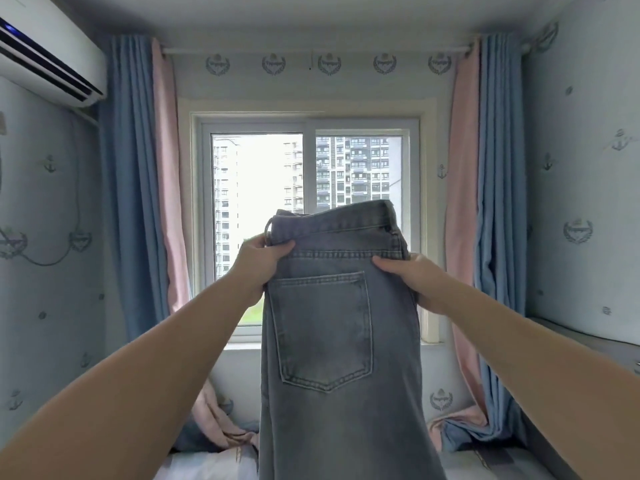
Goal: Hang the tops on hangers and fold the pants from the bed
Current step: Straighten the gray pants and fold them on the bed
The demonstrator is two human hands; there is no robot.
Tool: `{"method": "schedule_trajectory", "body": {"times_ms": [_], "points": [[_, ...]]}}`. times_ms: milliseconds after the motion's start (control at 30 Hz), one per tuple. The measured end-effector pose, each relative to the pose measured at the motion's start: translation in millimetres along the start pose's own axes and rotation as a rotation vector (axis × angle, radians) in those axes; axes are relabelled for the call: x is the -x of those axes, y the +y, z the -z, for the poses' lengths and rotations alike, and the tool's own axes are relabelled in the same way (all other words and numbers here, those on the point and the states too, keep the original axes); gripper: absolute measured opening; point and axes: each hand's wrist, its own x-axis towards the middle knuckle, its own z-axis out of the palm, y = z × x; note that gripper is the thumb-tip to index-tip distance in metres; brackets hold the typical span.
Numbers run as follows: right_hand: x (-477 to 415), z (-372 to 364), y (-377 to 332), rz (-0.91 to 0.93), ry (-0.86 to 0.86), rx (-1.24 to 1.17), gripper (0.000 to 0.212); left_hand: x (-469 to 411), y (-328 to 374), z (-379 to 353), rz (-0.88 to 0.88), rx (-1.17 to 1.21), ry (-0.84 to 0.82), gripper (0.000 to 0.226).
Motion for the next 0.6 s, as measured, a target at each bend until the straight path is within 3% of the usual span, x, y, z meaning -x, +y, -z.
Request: {"method": "schedule_trajectory", "body": {"times_ms": [100,367,600], "points": [[-3.7,-42.1,-19.3,0.061,0.061,0.091,0.021,-11.4,10.0,32.9,-0.137,-0.164,0.096,0.006],[3.9,-125.0,-82.7,0.244,0.258,0.195,0.017,-13.1,67.9,97.0,-0.361,-0.295,0.202,0.020],[65.6,-171.9,-125.7,0.344,0.314,0.262,0.010,51.8,121.9,142.3,-0.468,-0.321,0.259,0.023]]}}
